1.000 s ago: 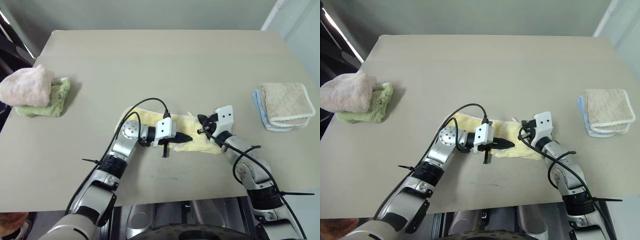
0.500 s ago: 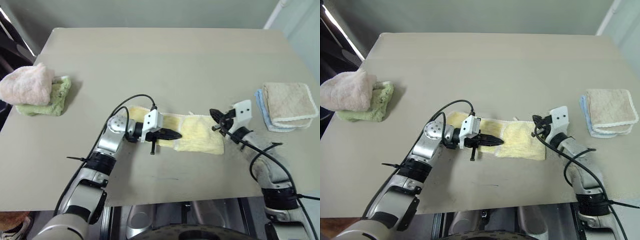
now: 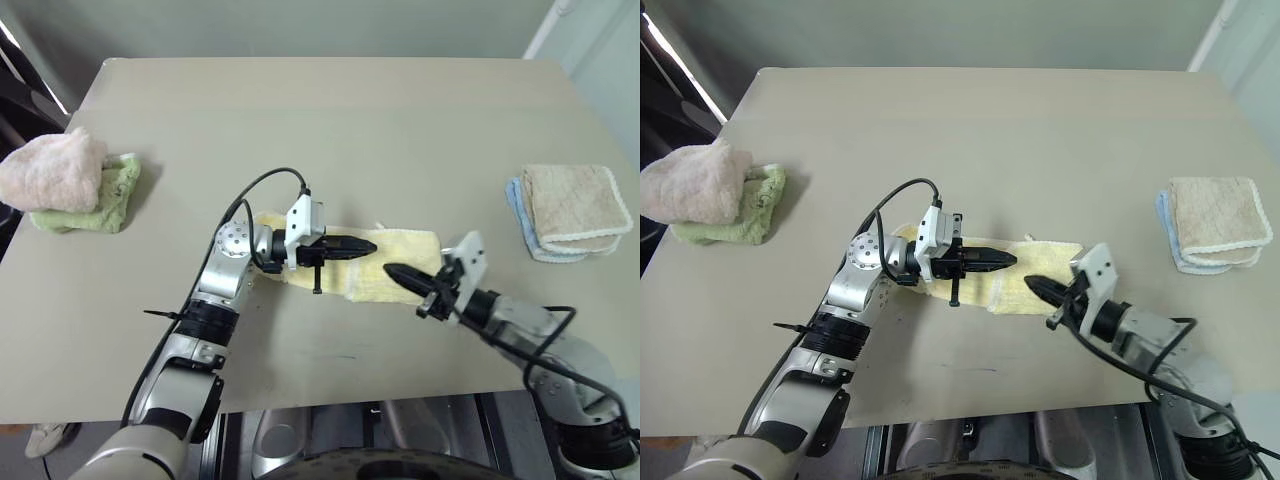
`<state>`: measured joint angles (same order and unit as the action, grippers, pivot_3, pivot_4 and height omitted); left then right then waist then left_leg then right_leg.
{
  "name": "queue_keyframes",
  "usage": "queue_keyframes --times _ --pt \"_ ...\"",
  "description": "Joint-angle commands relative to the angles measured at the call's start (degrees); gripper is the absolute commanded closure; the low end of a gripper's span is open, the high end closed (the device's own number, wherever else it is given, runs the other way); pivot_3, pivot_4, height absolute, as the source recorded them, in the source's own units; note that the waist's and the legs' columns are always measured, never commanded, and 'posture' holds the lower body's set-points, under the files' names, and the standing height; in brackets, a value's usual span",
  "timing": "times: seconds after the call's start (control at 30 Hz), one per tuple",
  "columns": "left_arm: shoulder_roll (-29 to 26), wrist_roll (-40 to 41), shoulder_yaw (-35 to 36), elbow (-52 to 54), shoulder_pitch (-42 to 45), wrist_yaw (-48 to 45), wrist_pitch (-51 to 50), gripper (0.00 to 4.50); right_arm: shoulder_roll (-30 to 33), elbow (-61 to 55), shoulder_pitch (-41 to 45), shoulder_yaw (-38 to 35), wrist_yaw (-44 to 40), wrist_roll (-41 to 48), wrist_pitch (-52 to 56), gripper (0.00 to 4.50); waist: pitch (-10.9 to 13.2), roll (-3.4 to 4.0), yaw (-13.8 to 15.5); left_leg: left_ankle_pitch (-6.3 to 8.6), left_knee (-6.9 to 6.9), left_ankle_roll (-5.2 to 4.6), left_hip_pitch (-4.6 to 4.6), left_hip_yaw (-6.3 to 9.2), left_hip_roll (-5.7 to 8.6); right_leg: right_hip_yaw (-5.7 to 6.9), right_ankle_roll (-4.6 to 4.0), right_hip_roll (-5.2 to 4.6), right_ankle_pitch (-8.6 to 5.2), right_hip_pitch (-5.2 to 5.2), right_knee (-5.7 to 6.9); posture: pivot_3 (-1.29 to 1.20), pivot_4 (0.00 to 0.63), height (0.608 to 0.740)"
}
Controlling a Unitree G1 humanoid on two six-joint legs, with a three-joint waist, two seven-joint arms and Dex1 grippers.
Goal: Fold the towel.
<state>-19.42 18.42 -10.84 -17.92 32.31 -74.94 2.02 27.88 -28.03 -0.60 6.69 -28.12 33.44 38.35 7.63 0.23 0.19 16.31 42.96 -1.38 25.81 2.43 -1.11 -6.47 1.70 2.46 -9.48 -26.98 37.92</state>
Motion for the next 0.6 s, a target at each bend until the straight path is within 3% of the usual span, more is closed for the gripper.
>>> queue_keyframes --times 0.03,0.2,0.37,0.5,0.6 --pt "-0.88 -0.03 0.86 1.71 0.57 -0.27 1.24 4.49 -2.67 5.72 0.29 1.87 1.55 -5.64 -4.96 4.47 0.0 0.0 0.0 -0.01 0.0 0.0 0.0 0.0 0.0 0.0 -0.03 0.0 0.03 -0.01 0.01 0.0 0.15 0.703" --pt "-0.86 2.41 2.85 3.15 1.19 1.37 -1.15 4.49 -3.0 9.74 -0.69 3.78 -0.69 -9.09 -7.07 4.47 -0.04 -0.06 -0.13 -0.02 -0.01 -0.01 -0.39 0.01 0.0 0.01 -0.05 0.0 0.06 0.15 -0.03 0.0 0.15 0.703" --pt "-2.73 7.95 7.62 8.3 0.92 5.21 -10.64 4.49 -2.29 0.06 -1.19 -1.86 -5.35 2.16 -3.08 4.47 -0.03 -0.04 -0.21 0.0 -0.03 0.02 -0.69 0.01 0.01 0.0 0.42 0.0 -0.3 0.46 -0.04 0.0 0.15 0.703" --pt "-7.82 13.35 11.82 12.04 0.25 6.28 -21.66 3.65 -0.18 -6.74 -0.29 -5.81 -6.51 9.92 0.75 4.5 -0.03 -0.04 -0.43 -0.06 -0.16 0.18 -0.2 -0.04 0.01 -0.01 -0.02 0.04 -0.13 0.18 -0.02 0.0 0.15 0.703" --pt "-14.5 13.18 13.15 11.4 -1.32 4.87 -26.44 2.53 1.64 -8.95 2.14 -8.8 -6.44 15.37 3.58 4.5 -0.03 -0.04 -0.48 -0.09 -0.38 0.34 -0.29 -0.02 -0.01 -0.02 -0.38 0.08 -0.11 0.14 -0.03 0.0 0.15 0.703"
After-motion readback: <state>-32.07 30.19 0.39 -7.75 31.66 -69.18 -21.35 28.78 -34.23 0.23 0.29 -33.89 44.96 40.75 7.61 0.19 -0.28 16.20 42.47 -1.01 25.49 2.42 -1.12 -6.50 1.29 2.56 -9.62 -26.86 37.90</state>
